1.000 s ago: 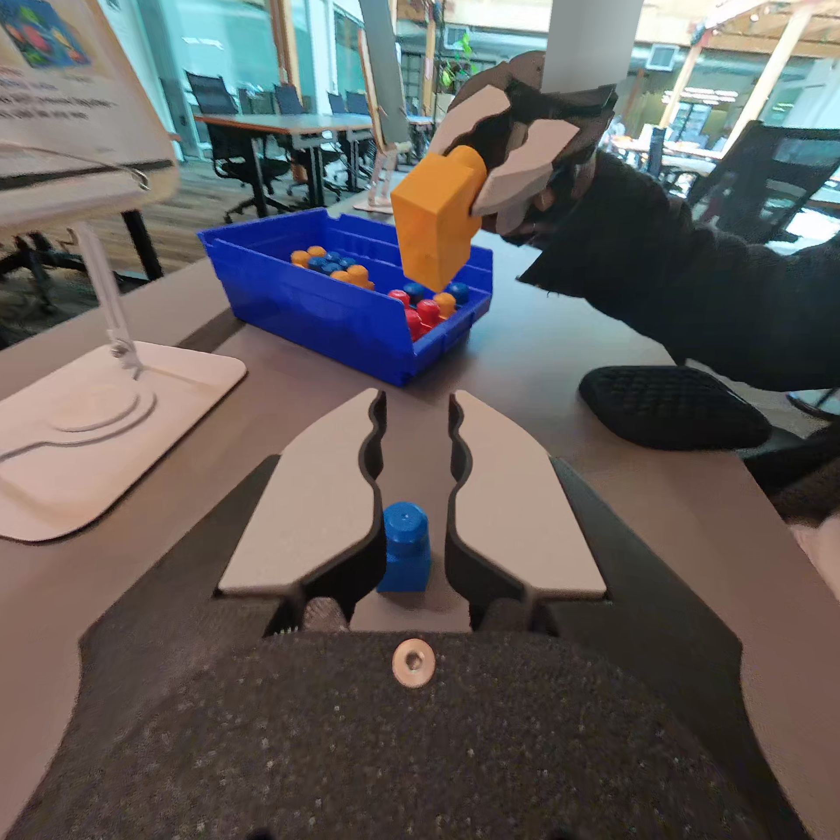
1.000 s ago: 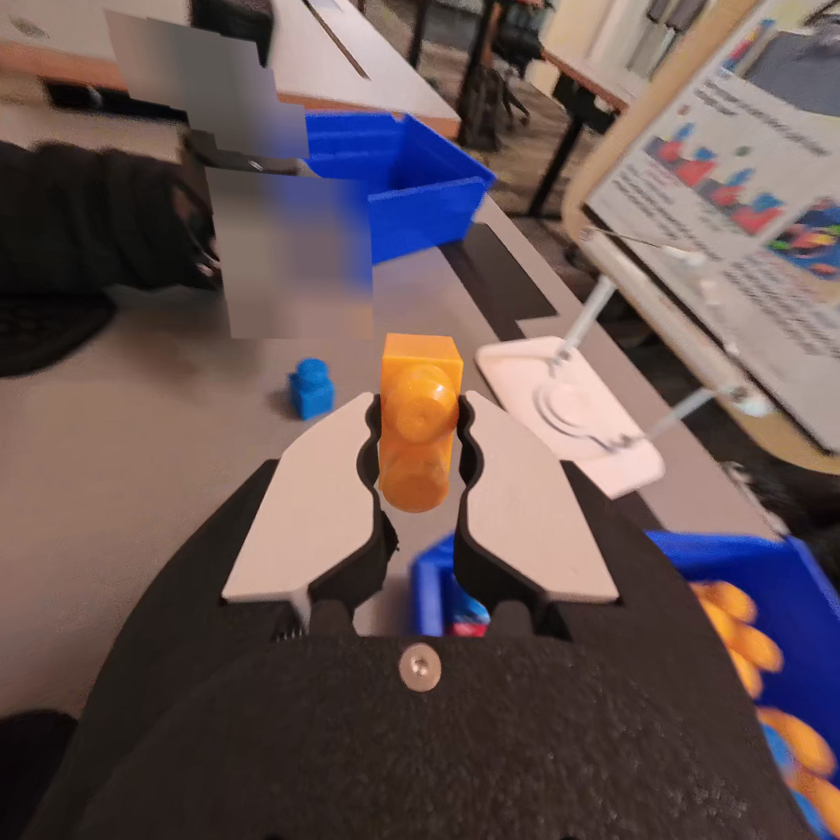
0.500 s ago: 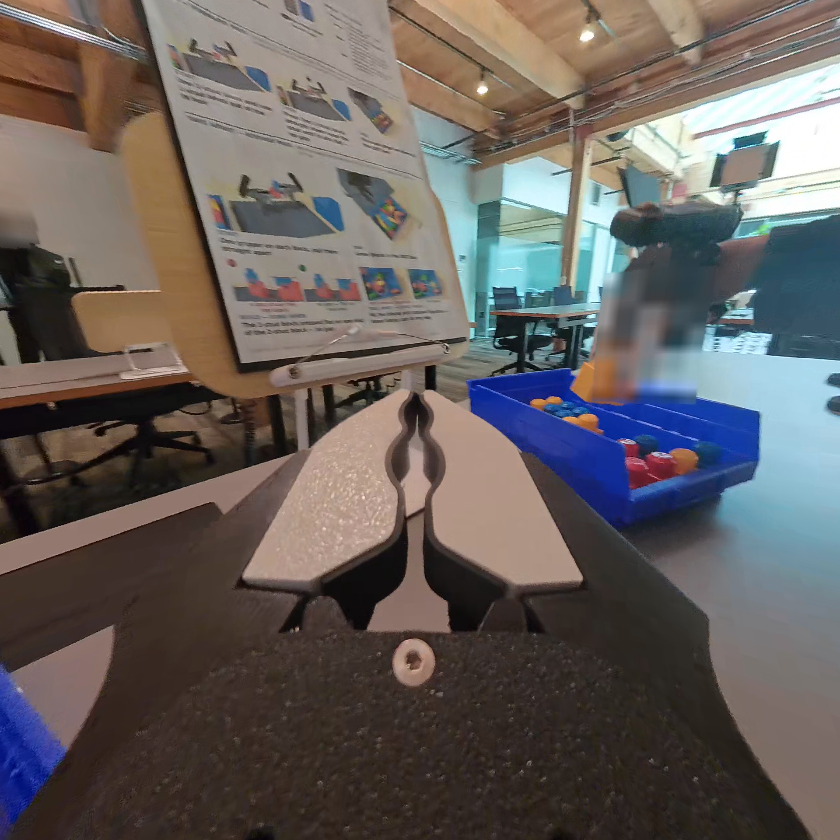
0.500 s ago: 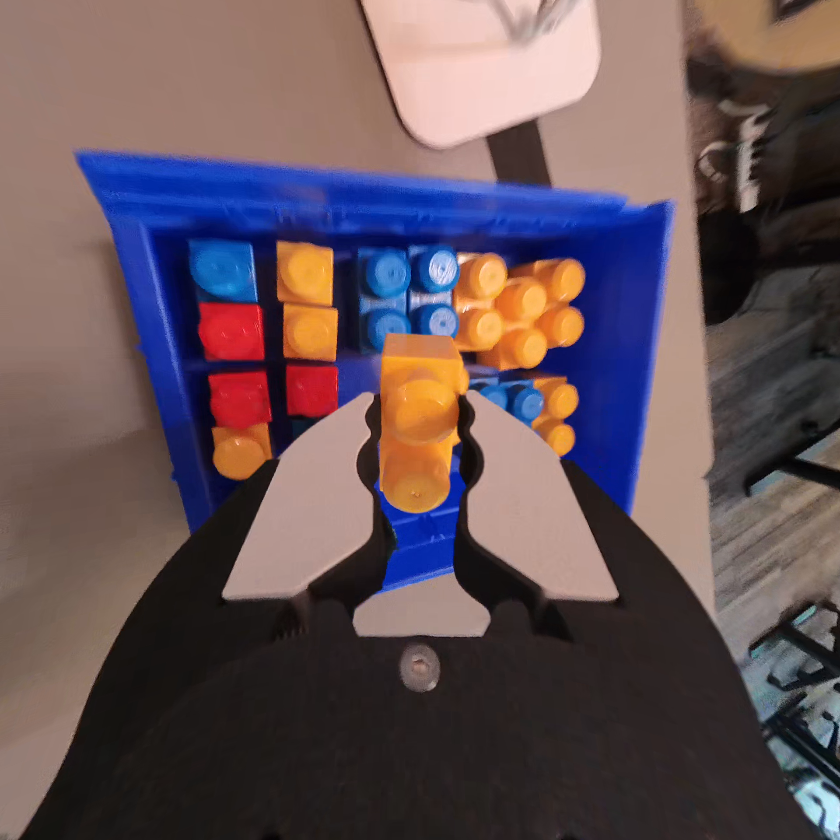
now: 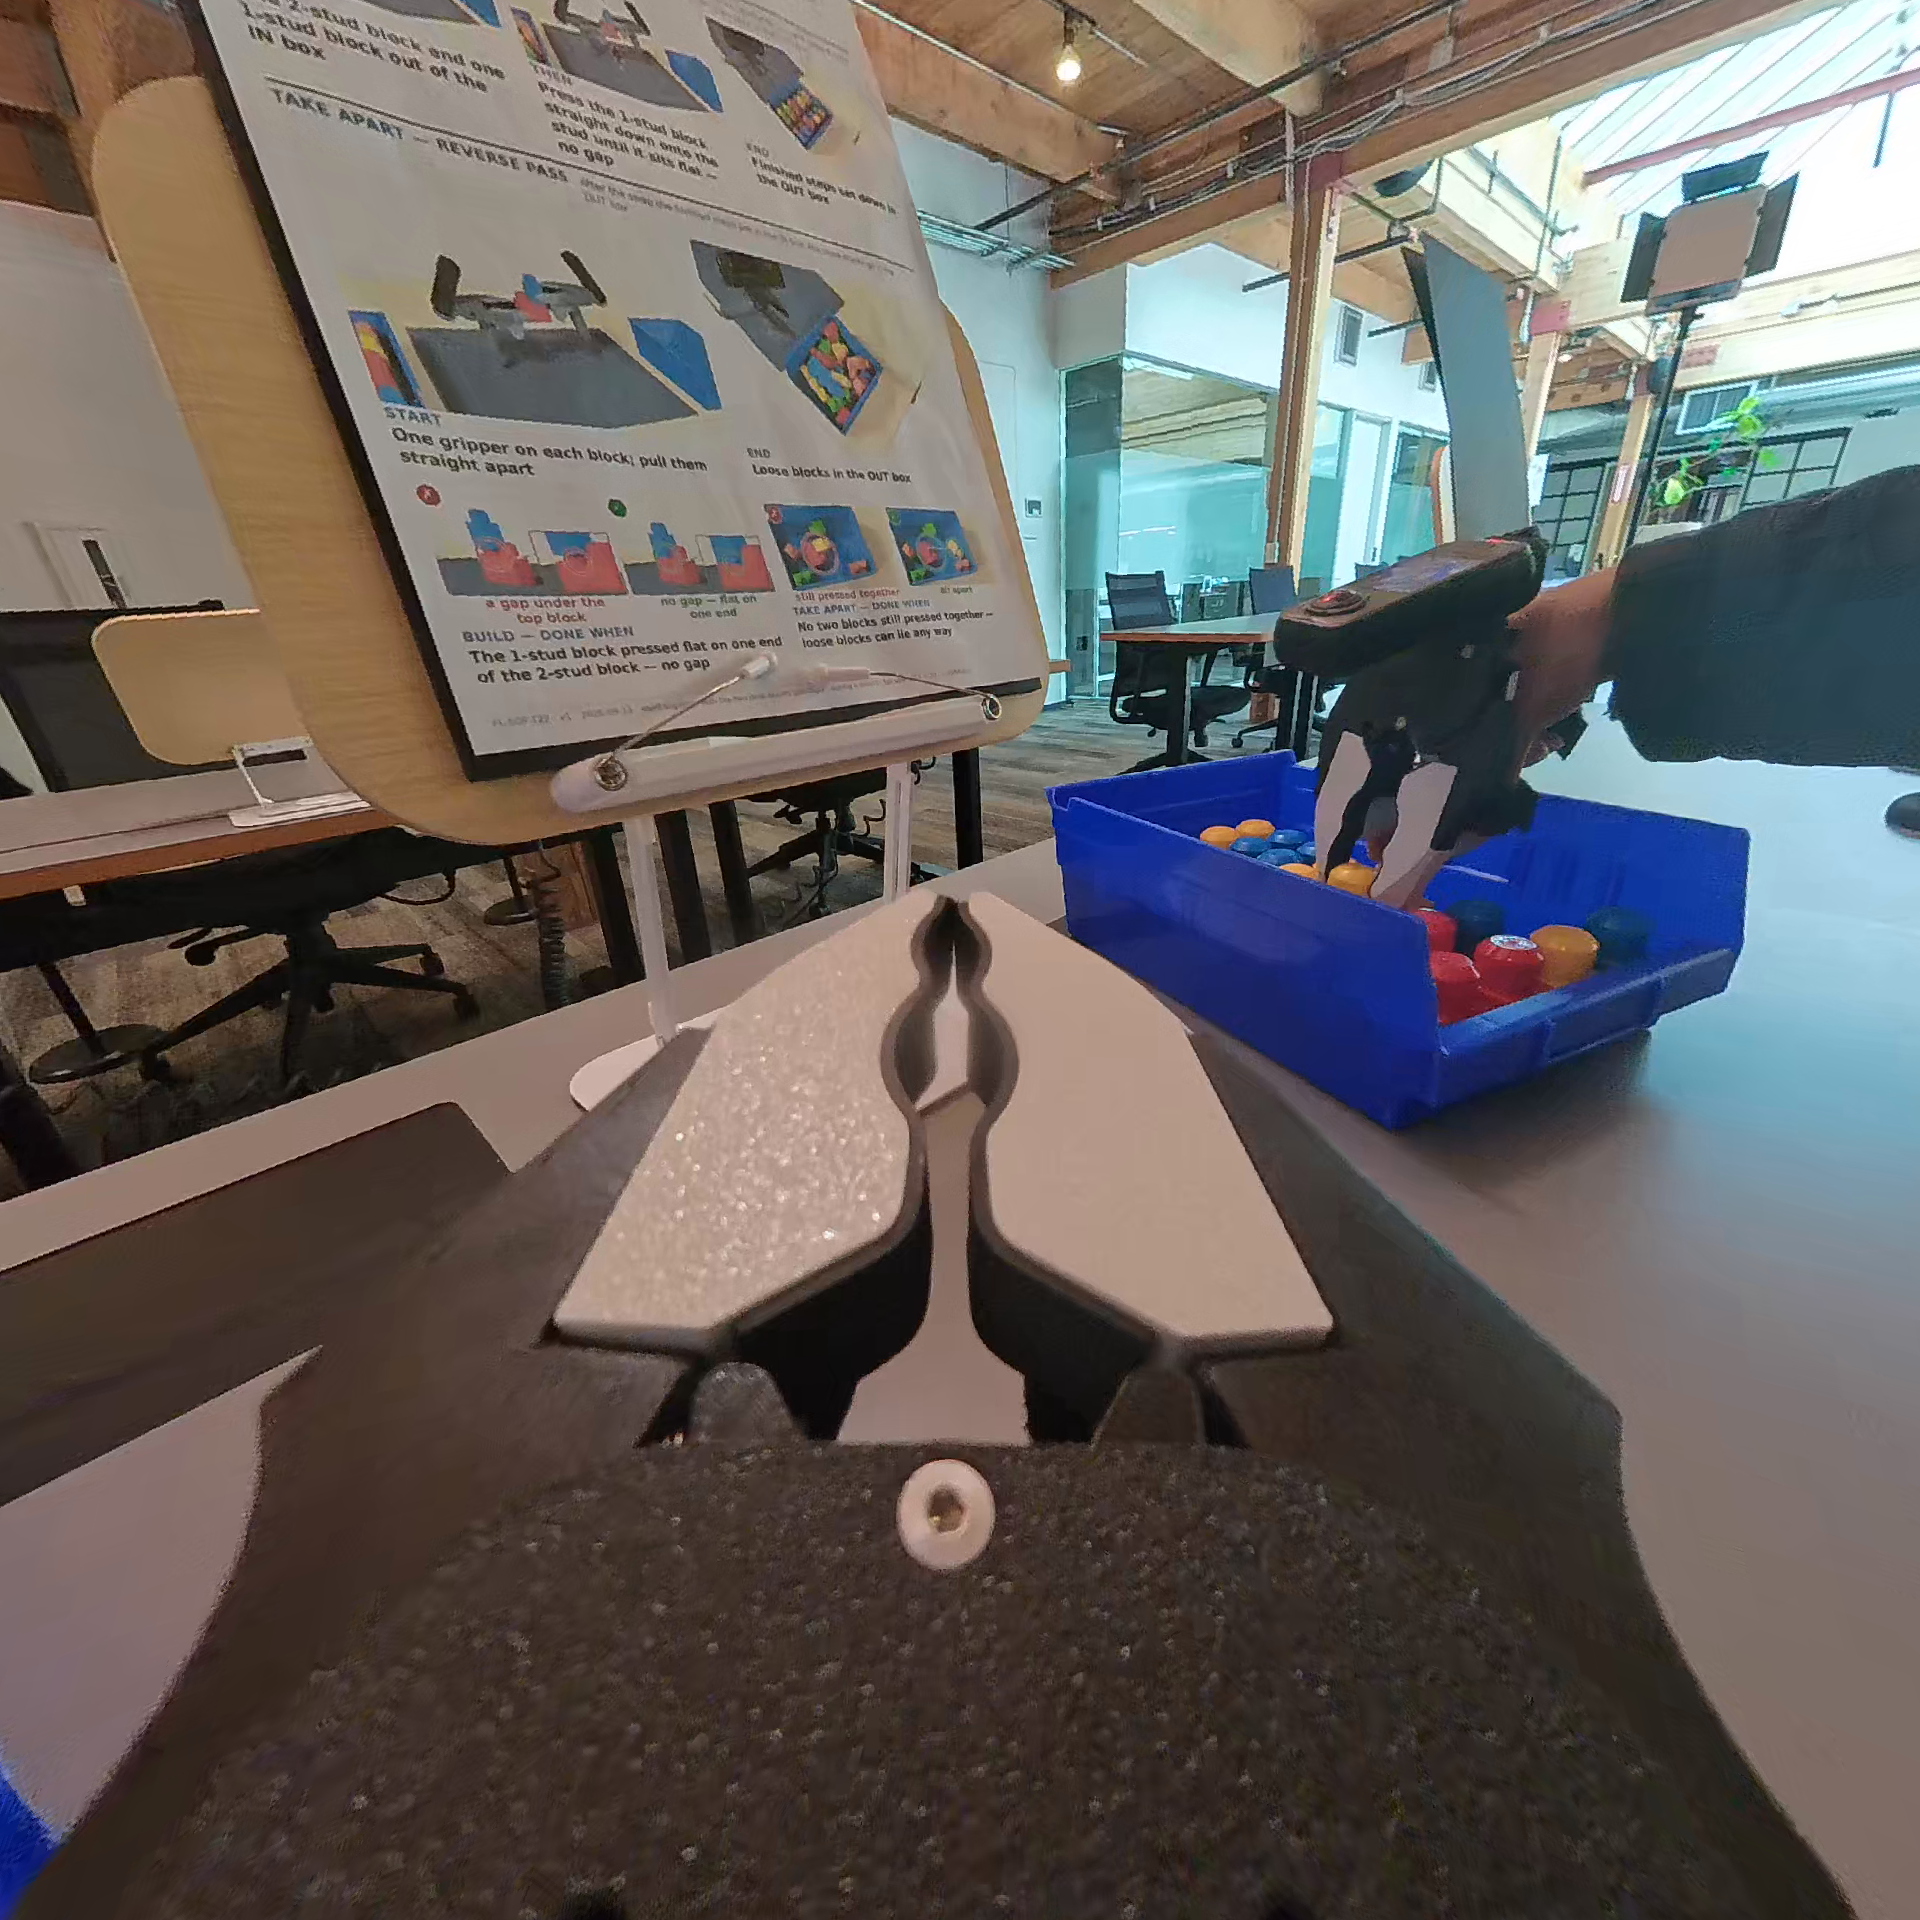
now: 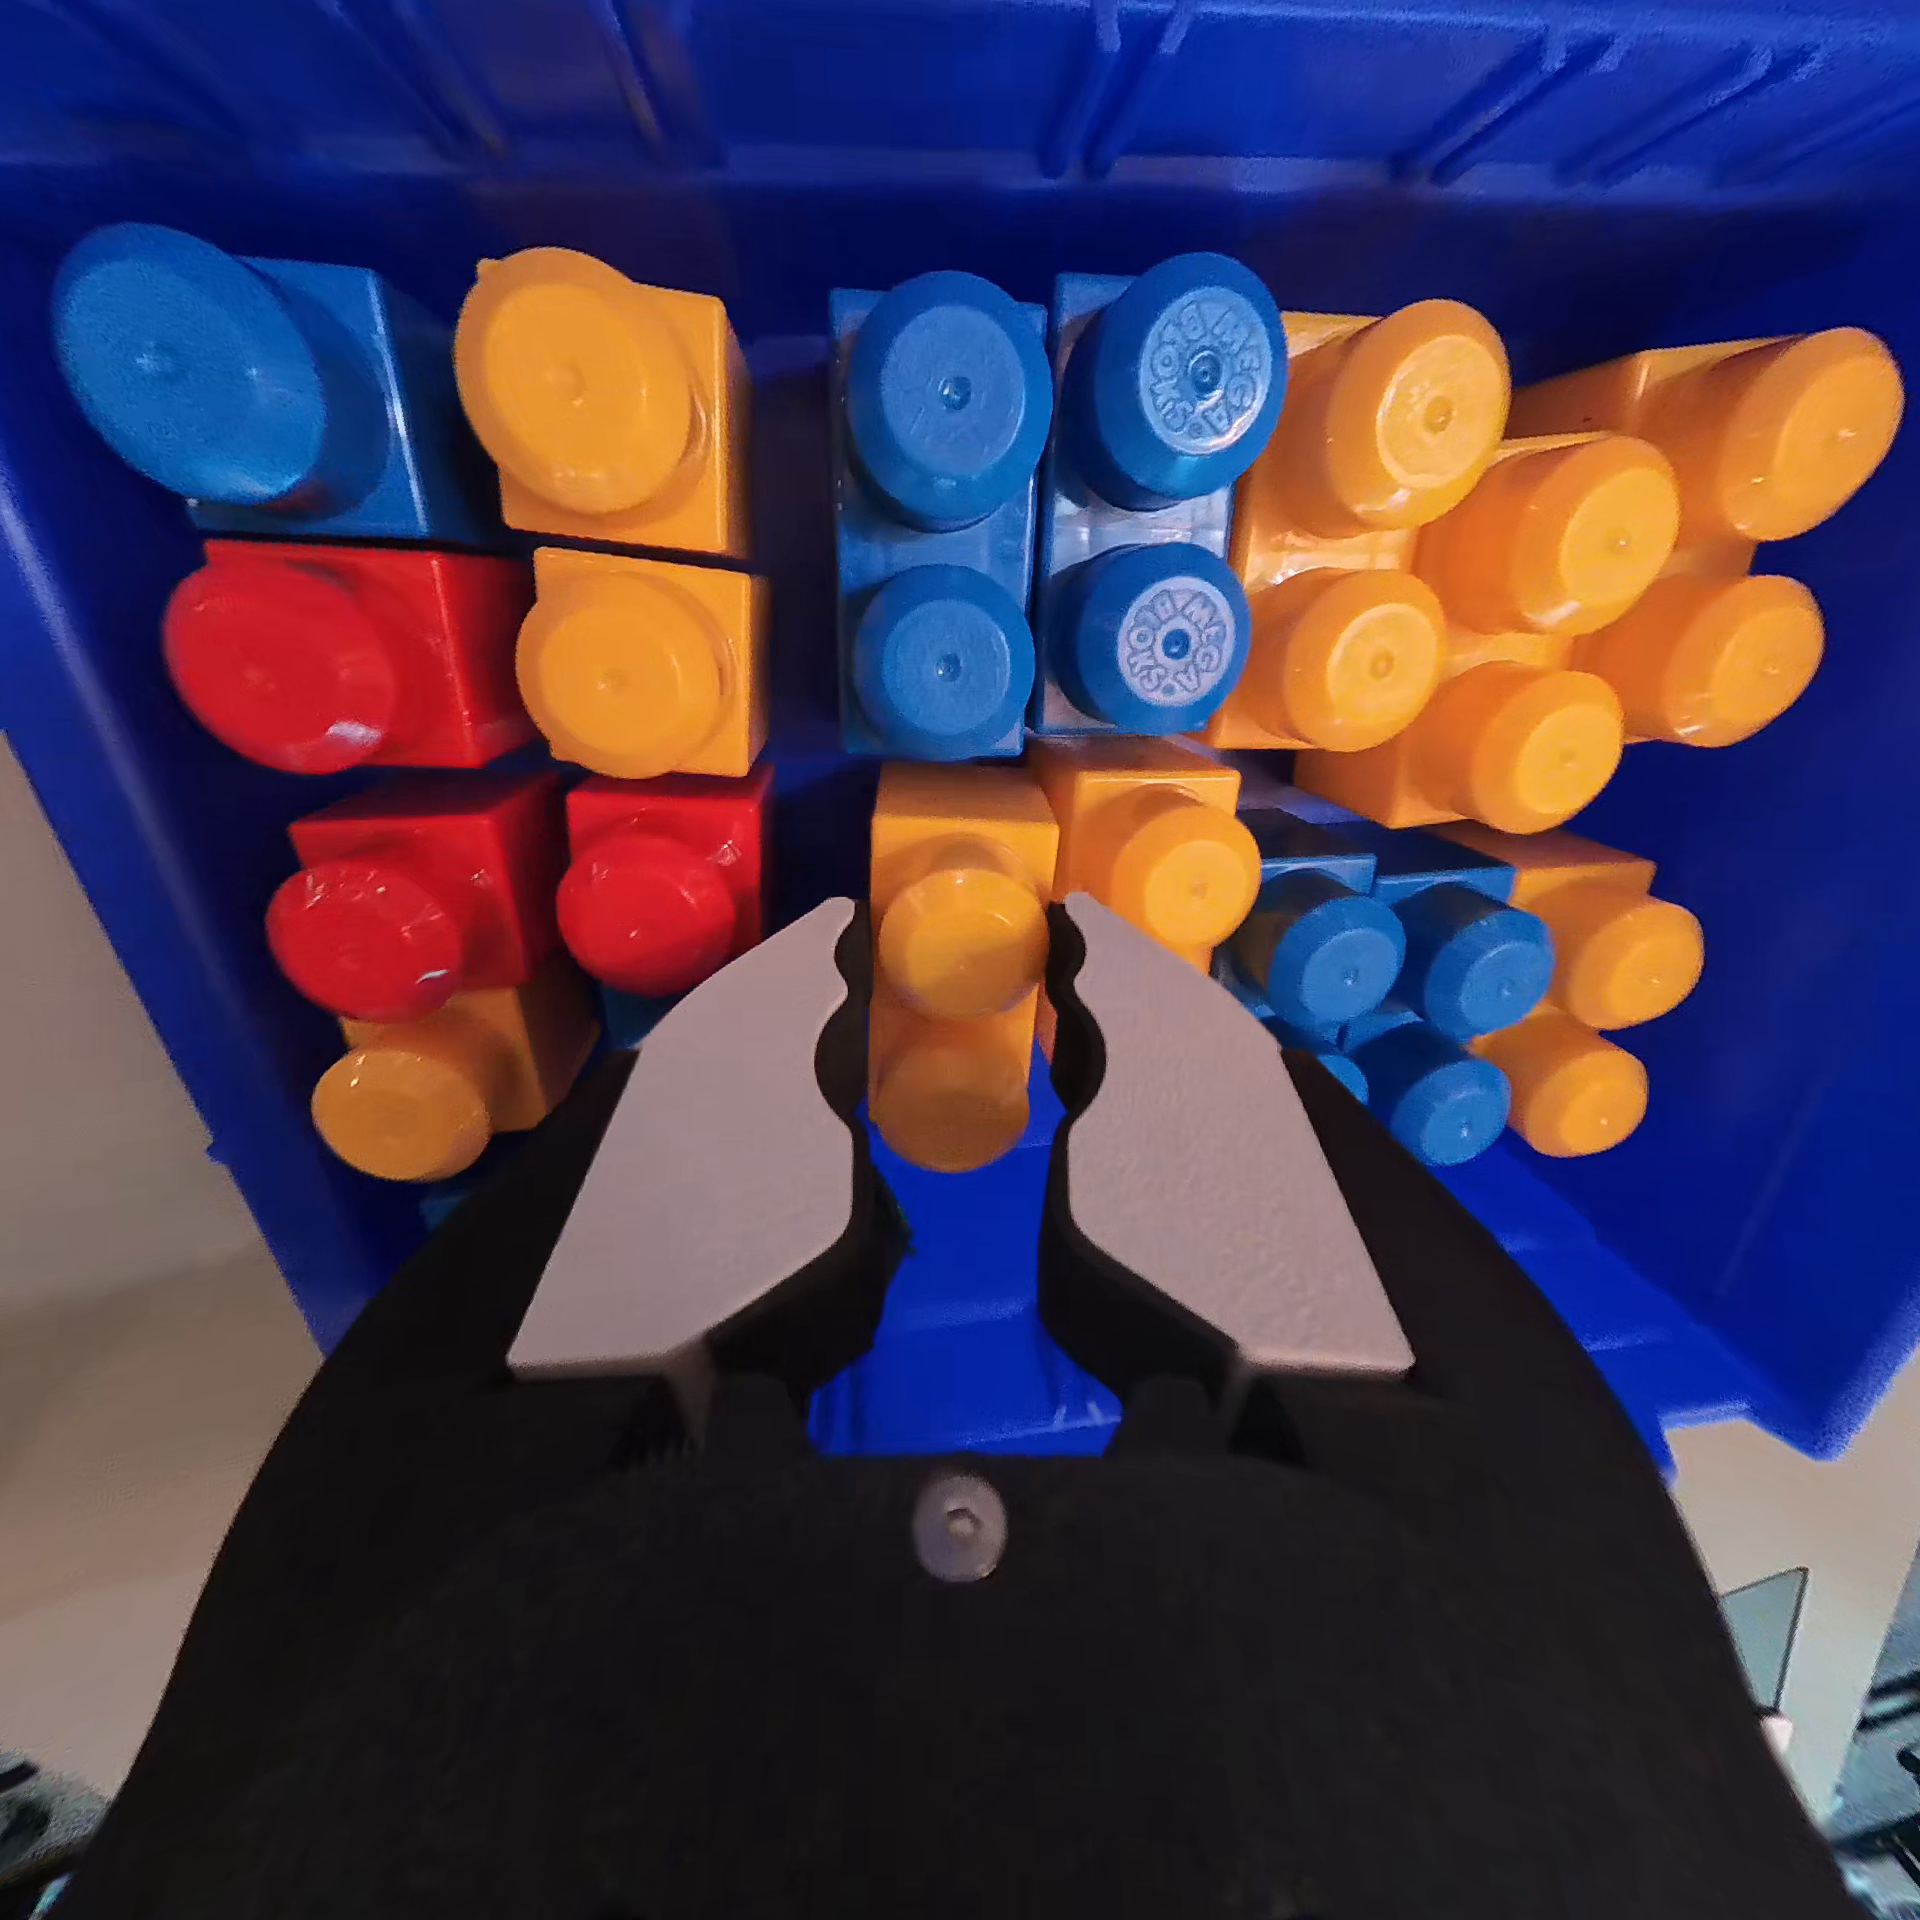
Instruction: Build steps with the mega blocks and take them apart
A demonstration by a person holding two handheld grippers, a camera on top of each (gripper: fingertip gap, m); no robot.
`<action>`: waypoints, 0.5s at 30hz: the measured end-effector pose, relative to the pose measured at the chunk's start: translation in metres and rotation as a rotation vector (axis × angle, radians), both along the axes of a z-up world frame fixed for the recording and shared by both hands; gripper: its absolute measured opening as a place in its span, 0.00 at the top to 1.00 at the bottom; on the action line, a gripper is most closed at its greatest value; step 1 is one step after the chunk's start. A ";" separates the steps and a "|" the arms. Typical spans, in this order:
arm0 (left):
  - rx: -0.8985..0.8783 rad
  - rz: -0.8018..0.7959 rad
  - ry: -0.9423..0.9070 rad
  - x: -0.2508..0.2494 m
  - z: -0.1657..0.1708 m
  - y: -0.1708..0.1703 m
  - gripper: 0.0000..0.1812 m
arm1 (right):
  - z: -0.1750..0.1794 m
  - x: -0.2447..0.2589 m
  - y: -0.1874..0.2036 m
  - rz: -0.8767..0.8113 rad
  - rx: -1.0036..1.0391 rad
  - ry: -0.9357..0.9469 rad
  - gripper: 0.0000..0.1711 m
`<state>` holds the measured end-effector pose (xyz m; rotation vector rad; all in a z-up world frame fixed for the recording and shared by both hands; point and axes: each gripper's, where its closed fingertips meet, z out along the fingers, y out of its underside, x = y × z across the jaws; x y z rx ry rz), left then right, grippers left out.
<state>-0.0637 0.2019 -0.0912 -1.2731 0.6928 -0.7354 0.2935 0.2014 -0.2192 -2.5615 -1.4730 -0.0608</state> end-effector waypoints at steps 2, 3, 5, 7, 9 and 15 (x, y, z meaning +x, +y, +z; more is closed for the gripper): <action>0.001 -0.001 0.007 0.001 -0.001 0.000 1.00 | -0.004 0.000 0.002 0.001 -0.003 -0.016 0.81; 0.001 -0.002 0.011 0.002 -0.002 0.000 1.00 | -0.005 0.000 0.002 0.004 -0.004 -0.020 0.81; 0.000 -0.007 0.017 0.003 -0.003 -0.001 1.00 | -0.005 0.000 0.002 0.007 -0.004 -0.029 0.81; -0.002 -0.013 0.021 0.004 -0.004 -0.002 1.00 | -0.005 0.000 0.002 0.007 0.002 -0.035 0.81; -0.003 -0.020 0.027 0.005 -0.005 -0.002 1.00 | -0.004 0.003 0.003 0.002 0.015 -0.052 0.80; -0.004 -0.017 0.031 0.004 -0.006 -0.002 1.00 | 0.038 -0.010 0.009 -0.018 0.103 0.058 0.78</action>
